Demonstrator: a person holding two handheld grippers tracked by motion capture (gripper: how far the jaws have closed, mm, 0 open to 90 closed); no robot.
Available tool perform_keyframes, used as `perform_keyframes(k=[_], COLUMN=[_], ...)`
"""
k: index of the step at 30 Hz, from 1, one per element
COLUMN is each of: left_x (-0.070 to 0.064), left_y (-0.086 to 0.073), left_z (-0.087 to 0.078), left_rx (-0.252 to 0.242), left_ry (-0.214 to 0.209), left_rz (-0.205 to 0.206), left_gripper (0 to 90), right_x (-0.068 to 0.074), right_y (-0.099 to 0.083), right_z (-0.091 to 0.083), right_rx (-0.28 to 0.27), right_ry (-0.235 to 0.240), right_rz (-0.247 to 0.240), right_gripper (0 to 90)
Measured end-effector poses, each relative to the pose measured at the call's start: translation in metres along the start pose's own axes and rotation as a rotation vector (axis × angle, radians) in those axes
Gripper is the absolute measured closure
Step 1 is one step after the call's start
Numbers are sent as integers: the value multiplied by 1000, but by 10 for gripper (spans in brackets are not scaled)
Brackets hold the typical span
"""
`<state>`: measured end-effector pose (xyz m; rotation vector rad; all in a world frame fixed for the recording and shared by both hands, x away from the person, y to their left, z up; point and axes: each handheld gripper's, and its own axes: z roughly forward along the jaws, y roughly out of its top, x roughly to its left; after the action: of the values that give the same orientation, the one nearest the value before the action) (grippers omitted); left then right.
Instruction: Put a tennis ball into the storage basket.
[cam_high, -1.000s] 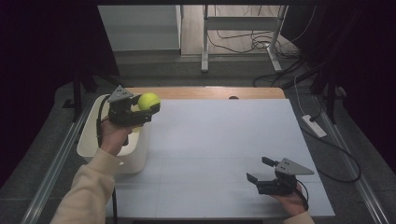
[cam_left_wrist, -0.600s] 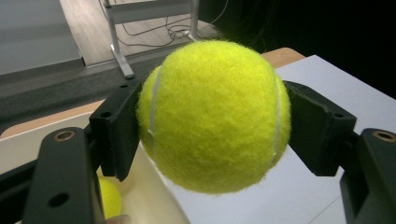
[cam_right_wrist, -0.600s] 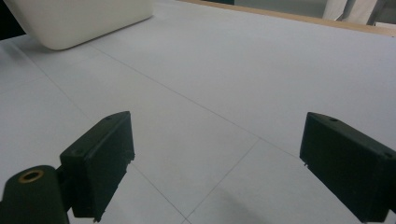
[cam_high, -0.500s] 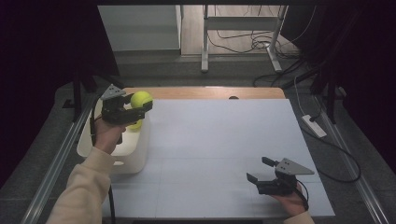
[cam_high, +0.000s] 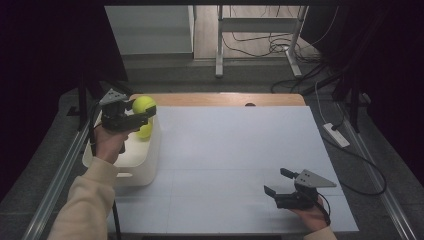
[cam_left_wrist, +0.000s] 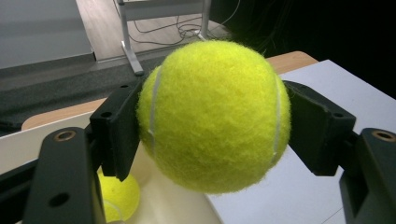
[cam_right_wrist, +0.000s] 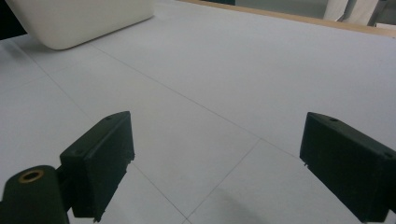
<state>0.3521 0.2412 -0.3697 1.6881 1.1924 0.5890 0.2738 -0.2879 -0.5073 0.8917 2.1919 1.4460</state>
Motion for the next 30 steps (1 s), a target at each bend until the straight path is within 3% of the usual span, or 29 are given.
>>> perform_keyframes(k=[10, 30], left_x=[7, 33], left_y=[-1, -12], left_z=[-3, -11], left_rx=[1, 46], left_ry=[9, 84], left_rz=[-7, -35], left_gripper=[268, 266], right_x=[0, 1], right_y=[0, 1], right_z=[0, -2], right_rx=[-3, -12], right_ry=[1, -3], right_rz=[-2, -4], right_gripper=[101, 101])
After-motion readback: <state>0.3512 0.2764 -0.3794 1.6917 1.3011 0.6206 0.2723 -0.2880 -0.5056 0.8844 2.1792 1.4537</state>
